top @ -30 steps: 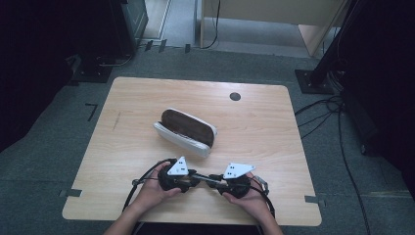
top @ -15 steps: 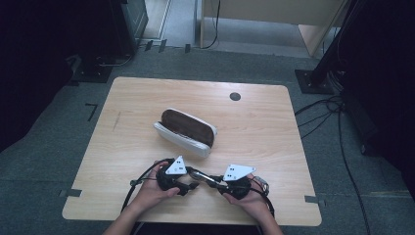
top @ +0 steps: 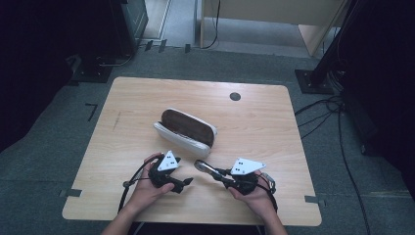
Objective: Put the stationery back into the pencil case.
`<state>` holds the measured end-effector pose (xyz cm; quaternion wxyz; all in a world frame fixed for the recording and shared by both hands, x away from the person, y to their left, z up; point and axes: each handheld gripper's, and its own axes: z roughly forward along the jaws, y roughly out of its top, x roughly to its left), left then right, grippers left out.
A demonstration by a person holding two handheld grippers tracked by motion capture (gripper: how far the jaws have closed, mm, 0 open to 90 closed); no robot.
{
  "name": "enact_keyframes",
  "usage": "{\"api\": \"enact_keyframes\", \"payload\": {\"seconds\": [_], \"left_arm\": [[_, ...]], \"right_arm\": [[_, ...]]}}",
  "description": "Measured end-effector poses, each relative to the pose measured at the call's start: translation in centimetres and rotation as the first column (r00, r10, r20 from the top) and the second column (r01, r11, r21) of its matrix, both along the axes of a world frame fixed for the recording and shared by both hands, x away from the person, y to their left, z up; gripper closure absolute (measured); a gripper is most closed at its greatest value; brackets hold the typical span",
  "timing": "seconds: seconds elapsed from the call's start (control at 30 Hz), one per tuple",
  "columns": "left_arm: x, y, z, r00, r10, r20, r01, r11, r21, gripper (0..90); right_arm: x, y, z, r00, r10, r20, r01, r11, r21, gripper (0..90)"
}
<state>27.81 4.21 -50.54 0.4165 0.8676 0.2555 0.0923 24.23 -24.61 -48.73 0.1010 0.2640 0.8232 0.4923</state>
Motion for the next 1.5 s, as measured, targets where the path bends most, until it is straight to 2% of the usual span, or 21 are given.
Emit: {"api": "enact_keyframes", "payload": {"seconds": [0.2, 0.37, 0.63, 0.73, 0.87, 1.07, 1.23, 1.37, 1.5], "left_arm": [[-0.2, 1.4, 0.3, 0.9991, 0.042, 0.005, -0.042, 0.9991, 0.004, 9.8], [-0.4, 2.6, 0.2, 0.9961, 0.089, -0.001, -0.089, 0.996, -0.011, 8.5], [-0.5, 4.3, -0.1, 0.992, 0.126, -0.007, -0.126, 0.992, 0.009, 7.7], [-0.6, 4.8, -0.2, 0.991, 0.134, -0.01, -0.133, 0.9909, 0.016, 3.1], [-0.8, 5.8, -0.2, 0.988, 0.154, -0.015, -0.153, 0.9878, 0.026, 2.2], [-0.8, 8.0, -0.5, 0.9764, 0.215, -0.022, -0.214, 0.9762, 0.034, 2.2], [-0.8, 10.2, -0.5, 0.9657, 0.259, -0.016, -0.259, 0.9654, 0.034, 1.5], [-0.8, 11.7, -0.6, 0.9535, 0.301, 0.001, -0.301, 0.9522, 0.051, 1.5], [-0.9, 12.6, -0.8, 0.9377, 0.347, 0.013, -0.347, 0.9346, 0.078, 1.5]], "right_arm": [[0.3, -0.4, 1.5, 0.9994, -0.031, 0.015, 0.031, 0.999, 0.02, 78.9], [0.8, -0.6, 2.7, 0.9983, -0.051, 0.028, 0.05, 0.998, 0.027, 78.9], [1.2, -0.9, 4.4, 0.9966, -0.068, 0.045, 0.067, 0.997, 0.029, 78.9], [1.3, -0.9, 4.9, 0.9959, -0.077, 0.046, 0.076, 0.997, 0.033, 78.9], [1.4, -1.0, 5.4, 0.9954, -0.084, 0.046, 0.082, 0.996, 0.044, 78.9], [1.8, -1.0, 6.2, 0.9942, -0.096, 0.049, 0.093, 0.994, 0.056, 78.9], [2.2, -1.1, 7.1, 0.9916, -0.108, 0.071, 0.104, 0.993, 0.061, 78.9], [2.7, -1.2, 8.0, 0.9891, -0.123, 0.081, 0.117, 0.991, 0.069, 78.9], [3.4, -1.2, 8.7, 0.9862, -0.144, 0.082, 0.138, 0.987, 0.077, 78.9]]}}
